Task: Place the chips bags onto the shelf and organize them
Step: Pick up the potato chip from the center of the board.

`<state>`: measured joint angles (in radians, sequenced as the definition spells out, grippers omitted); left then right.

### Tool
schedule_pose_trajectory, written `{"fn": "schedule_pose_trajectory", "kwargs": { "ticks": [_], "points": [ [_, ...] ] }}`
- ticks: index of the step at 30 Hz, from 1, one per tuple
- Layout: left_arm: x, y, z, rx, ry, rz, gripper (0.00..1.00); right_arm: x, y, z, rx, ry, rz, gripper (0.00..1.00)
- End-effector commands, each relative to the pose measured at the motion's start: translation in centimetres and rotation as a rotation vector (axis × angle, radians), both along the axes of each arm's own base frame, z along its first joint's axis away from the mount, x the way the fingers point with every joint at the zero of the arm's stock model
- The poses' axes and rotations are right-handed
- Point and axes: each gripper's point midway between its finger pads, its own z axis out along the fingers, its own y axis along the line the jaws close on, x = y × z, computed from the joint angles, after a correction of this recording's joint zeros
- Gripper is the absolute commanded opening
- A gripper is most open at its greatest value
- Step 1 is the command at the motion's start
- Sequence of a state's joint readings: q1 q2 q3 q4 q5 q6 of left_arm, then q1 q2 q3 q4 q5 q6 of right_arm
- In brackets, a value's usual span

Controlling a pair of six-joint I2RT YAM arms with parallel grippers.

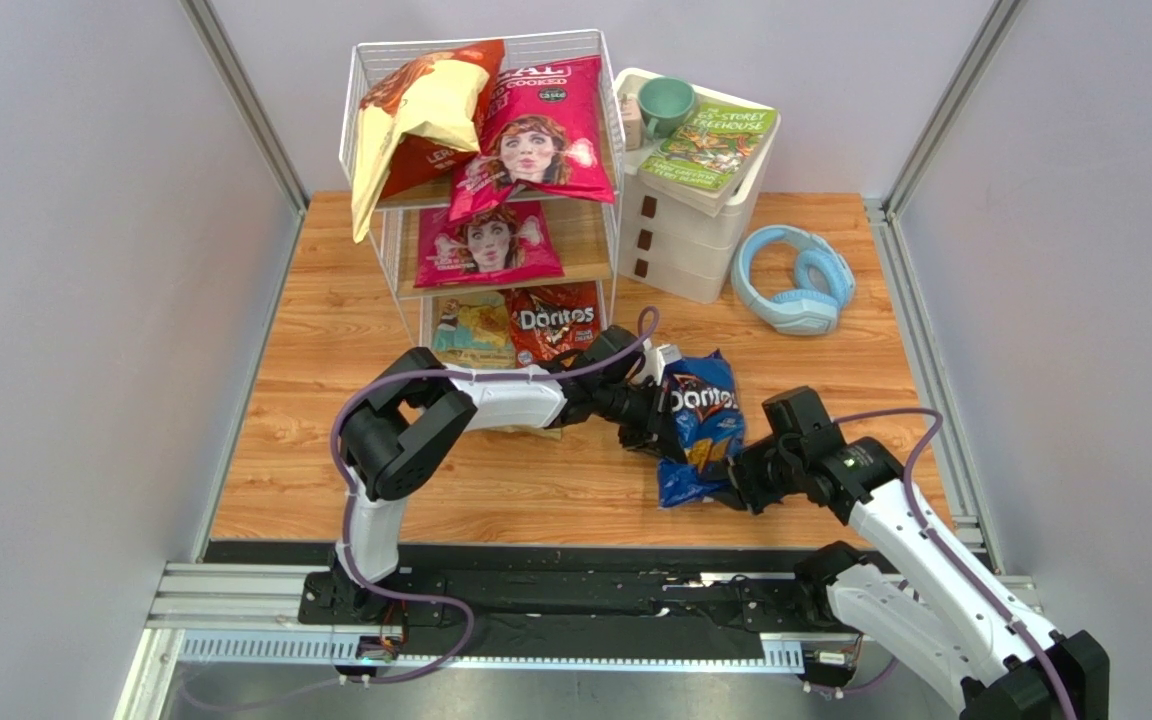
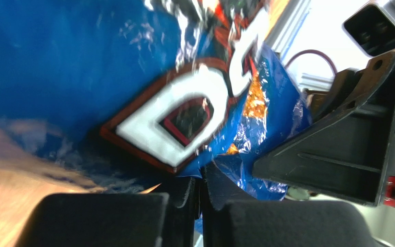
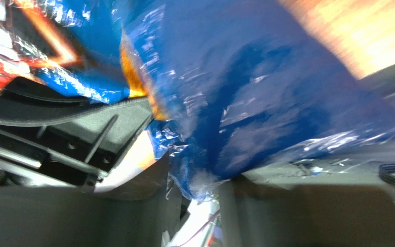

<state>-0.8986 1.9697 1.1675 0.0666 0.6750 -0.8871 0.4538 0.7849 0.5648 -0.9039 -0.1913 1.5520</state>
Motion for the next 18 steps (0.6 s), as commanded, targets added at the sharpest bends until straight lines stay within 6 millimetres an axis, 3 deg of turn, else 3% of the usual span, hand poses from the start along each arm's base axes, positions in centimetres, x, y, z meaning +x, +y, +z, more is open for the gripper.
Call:
{"fn": "schedule_pose_trajectory", "kwargs": {
  "ticks": [1,9,13,18],
  "points": [
    [-0.8,-2.3,3.2,-0.134,0.011,-0.052,0.03,0.7,0.3,1.1,0.040,-0.054,-0.014,0.46],
    [-1.1,-2.1,2.7,-0.126,0.053,-0.038,0.00,-1.0,0.3,-0.5,0.103,-0.003,-0.074,0.73],
    [-1.2,-1.7,1.8,-0.088,0.075,-0.020,0.00,-2.2,0.3,-1.9,0.100,0.063,-0.065,0.75],
    [-1.3,-1.4,1.3,-0.069,0.092,-0.006,0.00,-2.2,0.7,-3.2,0.089,0.108,-0.059,0.79]
  ]
}}
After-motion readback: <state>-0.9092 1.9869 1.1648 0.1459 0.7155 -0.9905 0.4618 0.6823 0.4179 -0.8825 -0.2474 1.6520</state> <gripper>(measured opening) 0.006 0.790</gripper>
